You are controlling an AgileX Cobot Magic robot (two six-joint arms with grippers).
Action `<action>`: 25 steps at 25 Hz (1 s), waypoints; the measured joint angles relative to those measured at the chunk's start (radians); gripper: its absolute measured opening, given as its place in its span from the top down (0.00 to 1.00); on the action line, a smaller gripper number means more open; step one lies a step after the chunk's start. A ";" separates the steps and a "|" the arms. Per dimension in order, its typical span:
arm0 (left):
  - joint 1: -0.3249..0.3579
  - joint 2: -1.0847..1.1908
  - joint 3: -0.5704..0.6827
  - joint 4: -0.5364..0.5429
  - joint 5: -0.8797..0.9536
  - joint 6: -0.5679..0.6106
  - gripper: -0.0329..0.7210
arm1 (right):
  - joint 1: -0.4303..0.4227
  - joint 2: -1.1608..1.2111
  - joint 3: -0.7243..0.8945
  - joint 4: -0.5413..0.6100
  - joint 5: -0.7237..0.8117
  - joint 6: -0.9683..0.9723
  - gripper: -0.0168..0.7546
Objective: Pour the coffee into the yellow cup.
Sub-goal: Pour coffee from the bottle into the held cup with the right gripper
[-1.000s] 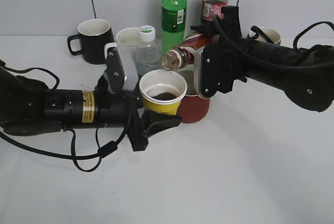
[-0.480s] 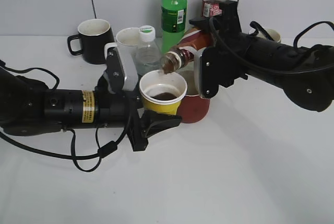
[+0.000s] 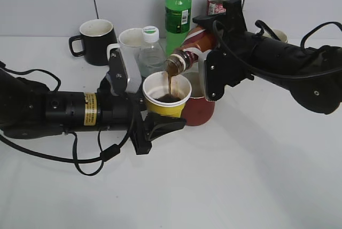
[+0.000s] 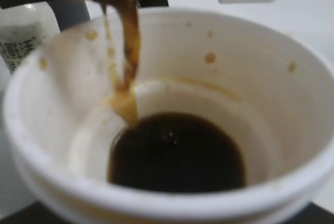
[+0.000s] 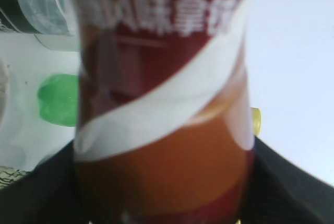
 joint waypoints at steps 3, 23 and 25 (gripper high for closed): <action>0.000 0.000 0.000 0.001 0.001 0.000 0.40 | 0.000 0.000 0.000 0.001 -0.002 -0.020 0.32; 0.000 0.000 0.000 0.002 0.004 0.000 0.40 | 0.000 0.000 0.000 0.002 -0.030 -0.073 0.32; 0.000 0.000 0.000 0.002 0.004 0.000 0.40 | 0.000 0.000 0.000 0.002 -0.033 -0.076 0.32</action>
